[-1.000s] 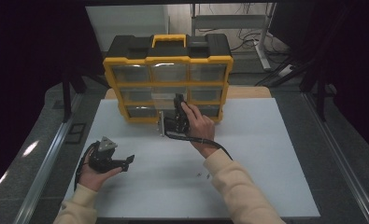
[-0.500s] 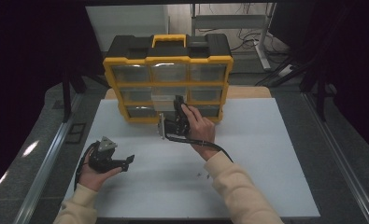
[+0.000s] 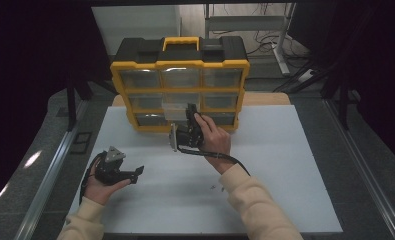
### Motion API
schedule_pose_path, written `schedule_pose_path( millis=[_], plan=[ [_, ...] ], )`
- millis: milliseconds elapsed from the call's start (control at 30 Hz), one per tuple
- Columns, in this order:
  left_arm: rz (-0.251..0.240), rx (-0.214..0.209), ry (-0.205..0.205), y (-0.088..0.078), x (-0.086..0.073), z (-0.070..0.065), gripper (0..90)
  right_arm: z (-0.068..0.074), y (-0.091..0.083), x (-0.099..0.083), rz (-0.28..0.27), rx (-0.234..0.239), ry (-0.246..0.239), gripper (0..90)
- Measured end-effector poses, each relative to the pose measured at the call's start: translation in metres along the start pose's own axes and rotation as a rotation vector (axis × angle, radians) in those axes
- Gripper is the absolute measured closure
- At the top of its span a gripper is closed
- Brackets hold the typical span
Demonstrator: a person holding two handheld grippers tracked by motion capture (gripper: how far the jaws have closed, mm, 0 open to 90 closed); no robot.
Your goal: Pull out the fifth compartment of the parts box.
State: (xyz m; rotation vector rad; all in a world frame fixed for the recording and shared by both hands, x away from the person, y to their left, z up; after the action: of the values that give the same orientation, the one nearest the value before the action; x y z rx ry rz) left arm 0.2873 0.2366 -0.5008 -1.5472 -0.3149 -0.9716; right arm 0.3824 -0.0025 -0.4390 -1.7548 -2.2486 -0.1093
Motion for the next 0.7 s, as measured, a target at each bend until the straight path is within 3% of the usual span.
schedule_pose_path(
  millis=[700],
  plan=[
    [-0.002,0.002,0.003,-0.0008,0.0004,-0.0004,12.7,0.0013,-0.0063,-0.0007,-0.007,0.001,-0.005,72.2]
  ],
)
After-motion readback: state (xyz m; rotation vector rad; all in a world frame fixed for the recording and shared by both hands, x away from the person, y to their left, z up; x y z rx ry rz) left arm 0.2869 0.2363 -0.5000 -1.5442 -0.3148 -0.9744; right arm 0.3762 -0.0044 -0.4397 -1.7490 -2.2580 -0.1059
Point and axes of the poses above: each handheld gripper's, and its own axes: y roughly forward along the jaws, x roughly out of its top, z roughly to its left, the point moved 1 cm from there along y, roughly forward along the jaws, and after that the axes turned 6 degrees about x, right-handed, at the moved point
